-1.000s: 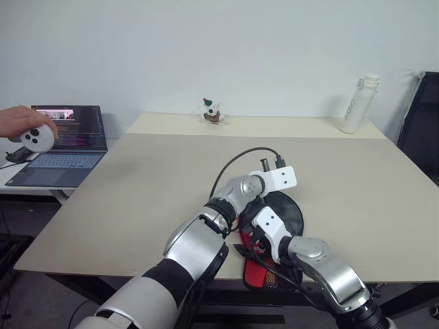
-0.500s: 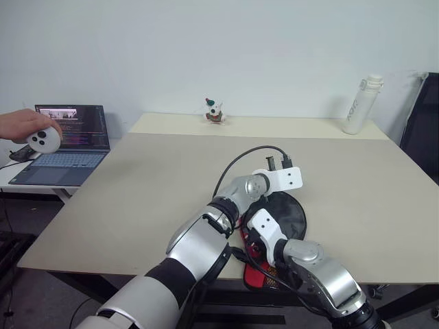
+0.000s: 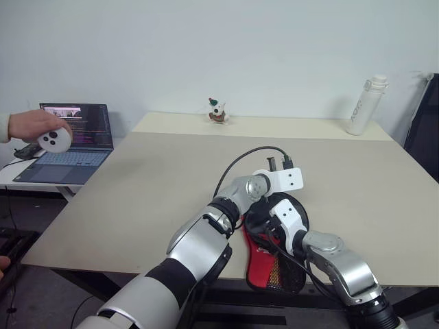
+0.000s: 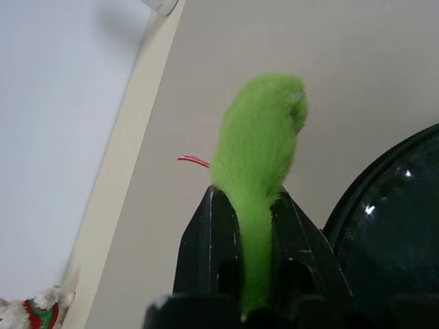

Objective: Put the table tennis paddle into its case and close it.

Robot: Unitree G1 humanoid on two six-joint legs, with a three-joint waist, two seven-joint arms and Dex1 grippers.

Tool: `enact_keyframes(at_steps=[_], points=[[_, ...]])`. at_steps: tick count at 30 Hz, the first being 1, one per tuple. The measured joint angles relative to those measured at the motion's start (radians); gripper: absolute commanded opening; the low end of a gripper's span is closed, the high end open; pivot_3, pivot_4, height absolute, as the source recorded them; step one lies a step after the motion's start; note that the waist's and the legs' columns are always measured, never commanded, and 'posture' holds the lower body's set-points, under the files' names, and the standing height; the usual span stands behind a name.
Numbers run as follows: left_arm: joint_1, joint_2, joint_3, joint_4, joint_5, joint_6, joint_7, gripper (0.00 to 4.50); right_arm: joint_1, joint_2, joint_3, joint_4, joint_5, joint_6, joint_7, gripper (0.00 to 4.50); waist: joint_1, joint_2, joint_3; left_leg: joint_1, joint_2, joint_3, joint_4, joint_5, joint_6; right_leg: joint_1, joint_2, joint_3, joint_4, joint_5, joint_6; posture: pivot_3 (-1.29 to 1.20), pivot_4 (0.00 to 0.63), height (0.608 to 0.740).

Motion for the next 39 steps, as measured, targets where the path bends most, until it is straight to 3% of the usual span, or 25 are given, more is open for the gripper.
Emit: enact_keyframes(at_steps=[19, 29, 39], points=[[-0.007, -0.042, -0.107, 0.007, 0.118, 0.005, 0.115, 0.08, 0.047, 0.035, 0.026, -0.073, -0.015, 0.041, -0.101, 4.50, 0.003, 0.000, 0.000, -0.001, -0.001, 0.000, 0.000, 0.000, 0.000, 0.000, -0.001, 0.000, -0.002, 0.000, 0.000, 0.00, 0.150, 0.740], [-0.007, -0.047, -0.107, 0.013, 0.125, 0.008, 0.122, 0.08, 0.052, 0.041, 0.027, -0.075, -0.014, 0.041, -0.116, 4.50, 0.004, 0.000, 0.000, -0.001, -0.001, 0.000, 0.000, 0.000, 0.000, 0.000, -0.001, 0.000, -0.002, 0.000, 0.000, 0.00, 0.150, 0.740], [-0.004, -0.039, -0.014, 0.005, 0.023, 0.024, -0.031, 3.62, 0.014, 0.040, 0.031, -0.042, -0.013, 0.050, -0.095, 4.50, -0.004, 0.000, -0.001, 0.000, 0.000, 0.000, 0.000, 0.000, 0.000, 0.000, 0.000, 0.000, -0.001, 0.000, 0.001, 0.00, 0.150, 0.740]])
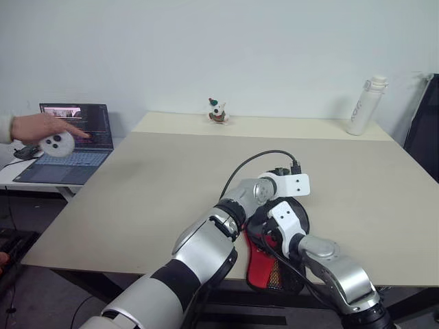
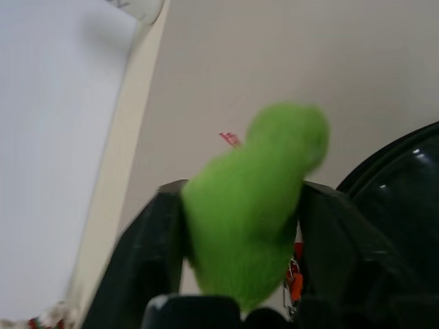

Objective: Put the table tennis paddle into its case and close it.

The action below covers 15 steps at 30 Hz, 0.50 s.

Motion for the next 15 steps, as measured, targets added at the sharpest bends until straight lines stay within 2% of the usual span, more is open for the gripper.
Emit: enact_keyframes(at_steps=[4, 7, 11, 15], points=[[0.004, 0.014, 0.067, -0.007, -0.069, -0.002, -0.052, 3.62, -0.049, -0.001, 0.001, 0.032, 0.003, 0.016, 0.021, 4.50, -0.006, 0.001, 0.000, 0.001, 0.001, 0.000, 0.000, 0.000, 0.000, 0.000, 0.000, 0.000, 0.002, 0.000, 0.000, 0.00, 0.150, 0.740], [0.004, 0.063, 0.135, -0.017, -0.137, -0.012, -0.085, 3.62, -0.079, -0.015, -0.001, 0.050, 0.019, 0.036, 0.045, 4.50, -0.013, 0.002, -0.001, 0.002, 0.001, 0.000, 0.000, 0.000, 0.000, 0.000, 0.001, 0.000, 0.003, 0.000, 0.000, 0.00, 0.150, 0.740], [0.004, 0.159, 0.229, -0.043, -0.236, -0.029, -0.155, 3.62, -0.084, -0.039, -0.016, 0.027, 0.042, 0.073, 0.065, 4.50, -0.017, 0.002, -0.001, 0.000, 0.000, 0.000, 0.000, 0.000, 0.000, 0.000, 0.001, 0.000, 0.002, 0.000, 0.000, 0.00, 0.150, 0.740], [0.076, 0.306, 0.365, -0.148, -0.405, -0.037, -0.341, 3.62, -0.038, -0.103, -0.053, -0.127, 0.131, 0.200, 0.123, 4.50, -0.025, 0.002, -0.001, -0.001, 0.001, 0.000, -0.001, 0.000, 0.000, -0.001, 0.000, 0.001, 0.000, 0.000, 0.000, 0.00, 0.150, 0.740]])
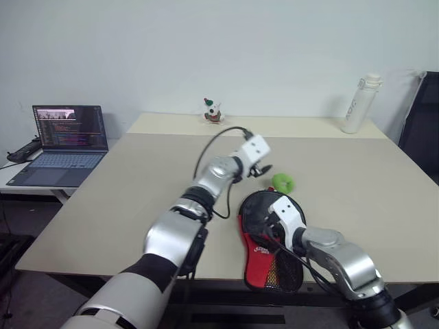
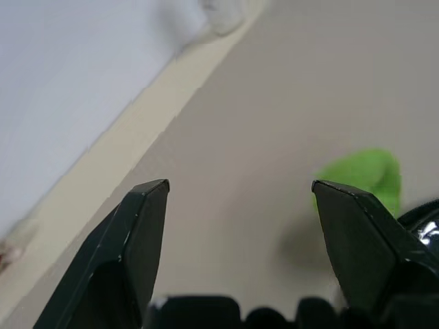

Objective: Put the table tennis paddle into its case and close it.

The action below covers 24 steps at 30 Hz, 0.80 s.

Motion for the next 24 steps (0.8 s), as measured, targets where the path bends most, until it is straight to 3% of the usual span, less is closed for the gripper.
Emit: enact_keyframes(at_steps=[4, 7, 11, 14, 19, 24], points=[[0.125, 0.073, 0.096, -0.125, -0.149, 0.091, -0.151, 3.62, 0.026, -0.062, -0.052, -0.098, 0.097, 0.087, 0.058, 4.50, -0.003, 0.001, 0.000, 0.000, 0.001, -0.001, 0.000, 0.000, 0.000, -0.001, 0.001, -0.001, 0.001, 0.000, 0.000, 0.00, 0.150, 0.740], [0.293, 0.089, 0.168, -0.374, -0.326, 0.319, -0.279, 3.62, 0.016, -0.112, -0.104, -0.182, 0.172, 0.116, 0.103, 4.50, -0.003, 0.000, 0.001, 0.000, 0.001, -0.001, 0.000, 0.000, 0.000, -0.001, 0.000, 0.000, 0.001, 0.000, 0.000, 0.00, 0.150, 0.740], [0.544, 0.102, 0.205, -0.764, -0.476, 0.620, -0.266, 3.62, 0.001, -0.190, -0.217, -0.192, 0.231, 0.137, 0.129, 4.50, -0.002, 0.000, 0.001, 0.000, 0.003, -0.002, 0.000, 0.000, 0.000, -0.001, 0.000, 0.000, 0.001, 0.000, 0.000, 0.00, 0.150, 0.740], [0.648, 0.076, 0.188, -0.961, -0.527, 0.750, -0.211, 3.62, -0.019, -0.193, -0.290, -0.166, 0.261, 0.137, 0.119, 4.50, 0.007, 0.000, 0.001, 0.000, 0.002, -0.002, 0.001, 0.000, 0.000, 0.000, 0.001, -0.001, 0.002, 0.000, -0.001, 0.00, 0.150, 0.740], [0.673, 0.054, 0.096, -1.051, -0.526, 0.785, -0.179, 3.62, -0.041, -0.191, -0.336, 0.008, 0.206, 0.064, 0.028, 4.50, 0.020, 0.000, 0.001, 0.001, 0.000, 0.000, 0.003, 0.000, 0.000, 0.001, 0.000, 0.001, 0.002, 0.001, -0.001, 0.00, 0.150, 0.740], [0.657, 0.054, -0.024, -1.020, -0.482, 0.691, -0.238, 3.62, -0.041, -0.198, -0.305, 0.125, 0.151, -0.016, 0.010, 4.50, 0.021, 0.001, 0.001, 0.000, 0.001, 0.001, 0.002, 0.000, 0.000, 0.000, 0.001, 0.001, 0.001, 0.001, -0.002, 0.00, 0.150, 0.740]])
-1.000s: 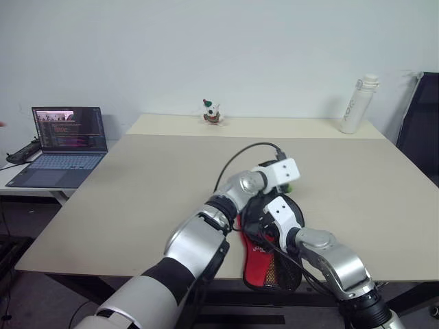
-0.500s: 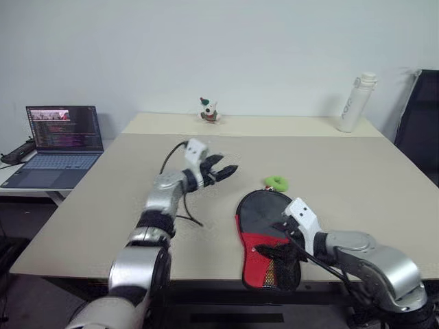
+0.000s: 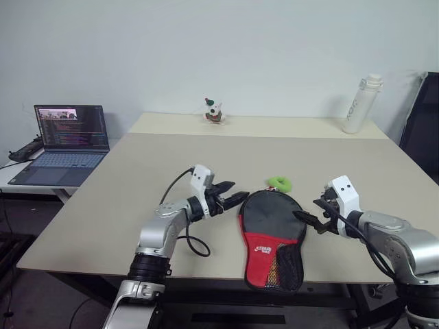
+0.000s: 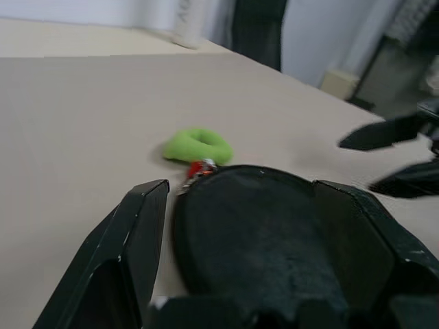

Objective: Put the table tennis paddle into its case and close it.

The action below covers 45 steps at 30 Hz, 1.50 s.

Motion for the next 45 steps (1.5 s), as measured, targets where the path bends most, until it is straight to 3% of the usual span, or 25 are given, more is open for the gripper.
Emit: enact_keyframes(at_steps=[8, 19, 22, 33, 45], points=[[-0.091, -0.043, -0.116, 0.227, 0.093, -0.206, -0.065, 3.62, 0.009, -0.045, 0.002, 0.058, -0.011, -0.036, 0.015, 4.50, 0.001, 0.000, 0.000, 0.000, 0.000, 0.000, 0.000, 0.000, 0.000, 0.000, 0.000, 0.000, -0.001, 0.000, 0.000, 0.00, 0.150, 0.740], [-0.073, -0.048, -0.120, 0.224, 0.093, -0.225, -0.086, 3.62, -0.082, 0.191, -0.083, 0.326, -0.008, -0.076, -0.163, 4.50, -0.008, 0.001, 0.000, 0.000, 0.000, 0.000, 0.000, 0.000, 0.000, 0.000, 0.000, 0.000, 0.000, 0.000, 0.000, 0.00, 0.150, 0.740], [-0.062, -0.038, -0.119, 0.215, 0.093, -0.223, -0.085, 3.67, -0.090, 0.199, -0.084, 0.347, -0.009, -0.093, -0.176, 3.88, -0.011, 0.001, 0.000, 0.000, 0.000, 0.000, 0.000, 0.000, 0.000, 0.000, 0.000, 0.000, 0.000, 0.000, 0.000, 0.00, 0.150, 0.740], [-0.009, -0.014, -0.118, 0.143, 0.092, -0.192, -0.061, 3.67, -0.130, 0.208, -0.036, 0.388, -0.011, -0.115, -0.134, 0.05, -0.022, 0.001, 0.000, 0.001, 0.000, 0.000, 0.000, 0.000, 0.000, 0.000, 0.000, 0.000, 0.000, 0.000, 0.000, 0.00, 0.150, 0.740], [-0.009, -0.014, -0.118, 0.140, 0.092, -0.182, -0.047, 3.67, -0.172, 0.229, -0.008, 0.449, -0.031, -0.146, -0.115, 0.02, -0.036, 0.002, 0.000, 0.003, 0.001, 0.001, 0.000, 0.000, 0.000, 0.000, 0.001, 0.001, 0.003, 0.000, 0.000, 0.00, 0.150, 0.740]])
